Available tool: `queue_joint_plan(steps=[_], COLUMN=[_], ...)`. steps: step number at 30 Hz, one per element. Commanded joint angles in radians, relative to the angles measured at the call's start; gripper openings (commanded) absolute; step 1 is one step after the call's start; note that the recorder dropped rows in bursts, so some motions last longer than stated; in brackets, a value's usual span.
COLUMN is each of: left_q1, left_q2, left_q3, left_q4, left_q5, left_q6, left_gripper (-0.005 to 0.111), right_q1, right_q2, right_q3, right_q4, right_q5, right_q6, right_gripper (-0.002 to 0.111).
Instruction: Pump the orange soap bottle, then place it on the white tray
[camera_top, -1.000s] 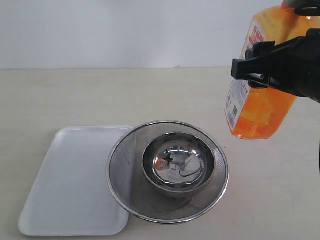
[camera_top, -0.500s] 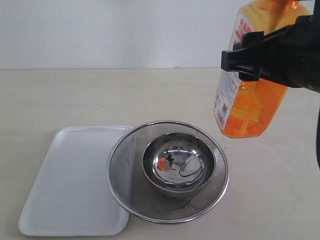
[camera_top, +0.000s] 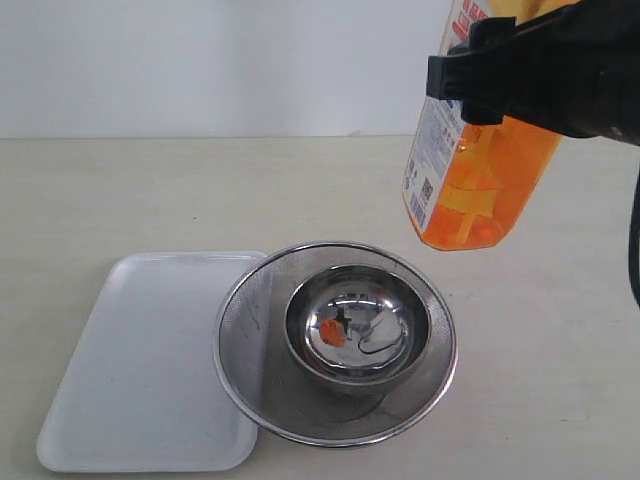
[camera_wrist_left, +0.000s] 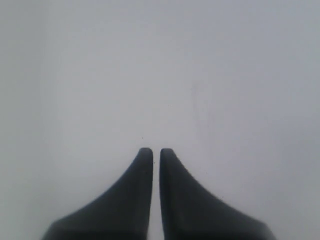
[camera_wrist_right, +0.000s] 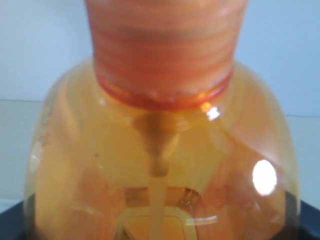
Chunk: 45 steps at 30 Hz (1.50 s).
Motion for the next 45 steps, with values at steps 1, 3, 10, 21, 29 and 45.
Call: queue_joint_plan(steps=[1, 3, 10, 21, 29, 45], left_q1=[0.001, 0.001, 0.001, 0.001, 0.001, 0.001], left_q2=[-0.006, -0.006, -0.006, -0.006, -0.006, -0.006], left_q3=[-0.004, -0.004, -0.004, -0.004, -0.004, -0.004], left_q4=[-0.003, -0.003, -0.003, -0.003, -0.003, -0.003], left_q5=[0.006, 0.006, 0.006, 0.006, 0.006, 0.006], left_q6=[-0.001, -0.001, -0.001, -0.001, -0.001, -0.001], left_gripper=[0.005, 0.005, 0.005, 0.005, 0.005, 0.005], right_q1=[-0.001, -0.001, -0.001, -0.001, -0.001, -0.001], right_q2=[-0.013, -0.003, 0.056, 0.101, 0.101, 0.062], right_q3=[-0.047, -0.058, -0.099, -0.139, -0.141, -0.033], right_q4=[-0.030, -0.025, -0.025, -0.025, -0.025, -0.025], right_q5=[0.094, 0.096, 0.150, 0.183, 0.025, -0.173], right_q6=[-0.022, -0.026, -0.080, -0.099, -0.099, -0.117], right_gripper=[0.000, 0.000, 0.000, 0.000, 0.000, 0.000])
